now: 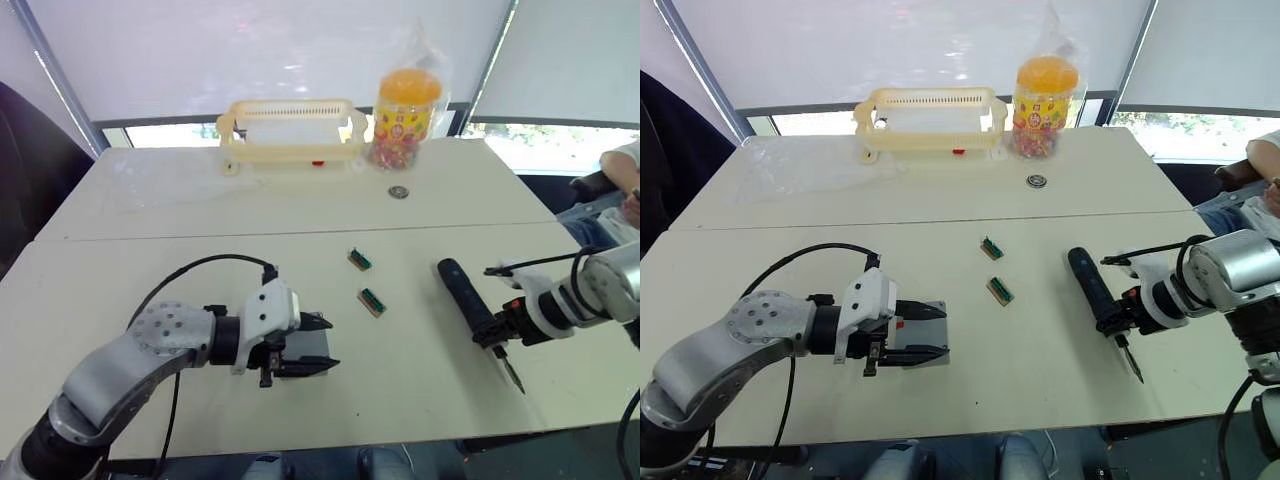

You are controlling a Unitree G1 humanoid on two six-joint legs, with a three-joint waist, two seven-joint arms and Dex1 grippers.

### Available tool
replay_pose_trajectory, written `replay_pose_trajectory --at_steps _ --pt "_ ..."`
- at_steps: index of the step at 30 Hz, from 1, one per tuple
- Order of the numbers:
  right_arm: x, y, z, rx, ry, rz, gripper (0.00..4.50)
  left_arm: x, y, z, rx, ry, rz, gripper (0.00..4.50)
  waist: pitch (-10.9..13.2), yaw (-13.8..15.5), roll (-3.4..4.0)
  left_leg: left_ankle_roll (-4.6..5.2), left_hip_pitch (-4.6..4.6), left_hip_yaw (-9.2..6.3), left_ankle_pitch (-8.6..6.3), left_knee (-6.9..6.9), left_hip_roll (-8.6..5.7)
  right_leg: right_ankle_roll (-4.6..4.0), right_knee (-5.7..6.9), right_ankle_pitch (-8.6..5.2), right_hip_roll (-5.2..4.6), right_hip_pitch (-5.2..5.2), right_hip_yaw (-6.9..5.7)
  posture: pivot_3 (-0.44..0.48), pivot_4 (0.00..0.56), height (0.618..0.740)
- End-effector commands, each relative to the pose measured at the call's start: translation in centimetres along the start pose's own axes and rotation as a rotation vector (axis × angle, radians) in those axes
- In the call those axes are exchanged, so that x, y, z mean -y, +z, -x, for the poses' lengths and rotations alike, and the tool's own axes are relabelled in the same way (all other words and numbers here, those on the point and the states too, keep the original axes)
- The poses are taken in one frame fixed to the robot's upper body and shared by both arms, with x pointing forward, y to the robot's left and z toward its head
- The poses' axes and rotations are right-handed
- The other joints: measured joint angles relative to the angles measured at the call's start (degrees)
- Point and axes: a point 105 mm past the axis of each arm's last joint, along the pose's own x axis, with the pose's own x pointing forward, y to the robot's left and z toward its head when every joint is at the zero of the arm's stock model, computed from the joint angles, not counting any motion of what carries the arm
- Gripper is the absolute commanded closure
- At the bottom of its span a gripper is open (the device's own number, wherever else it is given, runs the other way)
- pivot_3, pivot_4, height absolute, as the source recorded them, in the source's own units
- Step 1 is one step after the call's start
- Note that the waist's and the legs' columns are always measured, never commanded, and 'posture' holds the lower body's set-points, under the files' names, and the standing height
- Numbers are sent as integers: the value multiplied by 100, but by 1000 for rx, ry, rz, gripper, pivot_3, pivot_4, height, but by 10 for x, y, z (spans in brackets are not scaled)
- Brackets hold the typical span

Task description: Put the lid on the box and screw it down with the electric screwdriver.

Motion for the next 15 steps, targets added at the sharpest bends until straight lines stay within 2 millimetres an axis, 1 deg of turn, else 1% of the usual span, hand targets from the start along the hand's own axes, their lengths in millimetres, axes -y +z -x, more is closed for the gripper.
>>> replay_pose_trajectory --at_steps 1,3,4,5,7,8,10,12,13,14,15 --pt "7 18 3 127 -18 14 2733 -6 5 9 6 26 -25 2030 -3 -7 -4 1 8 0 -1 -1 0 -2 -1 -2 0 8 0 0 150 740" --pt "14 44 17 298 -42 23 2733 -16 3 18 2 59 -4 2030 -1 -63 -9 2 13 5 -1 0 0 -12 -7 -8 0 14 4 0 150 740" --pt "15 60 28 412 -40 25 2733 -22 3 24 9 77 15 2030 0 -71 -5 2 14 17 -1 1 -1 -14 -6 -5 1 10 12 0 150 740" --pt "15 71 39 498 -41 23 2733 -27 4 29 15 90 29 2030 8 -71 8 2 15 22 -1 1 0 -14 -1 -4 1 5 16 0 150 740" --pt "7 92 59 686 -40 55 2733 -36 4 40 18 103 52 2030 28 -37 47 2 3 29 0 0 -1 4 13 6 1 -21 24 0 150 740" --pt "1 99 67 777 -39 66 2733 -39 4 45 16 105 63 2030 30 -29 51 2 -4 30 0 -3 -2 7 22 6 1 -36 24 0 150 740" --pt "-24 114 88 1024 -27 146 2733 -45 1 51 -8 101 73 2030 30 -21 51 1 -10 28 0 -13 2 5 36 6 12 -51 22 0 150 740" --pt "-60 119 103 1233 14 245 2733 -50 -5 55 -42 99 76 2030 31 -27 54 1 -16 19 0 -21 9 4 39 5 24 -61 21 0 150 740" --pt "-82 119 108 1327 75 291 2733 -51 -6 55 -51 93 79 2030 32 -28 56 1 -18 11 0 -29 11 3 37 4 28 -64 20 0 150 740" --pt "-99 119 113 1409 111 316 2733 -53 -6 56 -54 88 83 2030 32 -29 57 0 -19 8 -1 -29 14 3 34 4 32 -66 21 0 150 740" --pt "-115 118 112 1458 145 338 2733 -54 -6 57 -57 83 85 2030 33 -33 57 0 -22 8 -1 -30 14 3 32 4 31 -68 23 0 150 740"
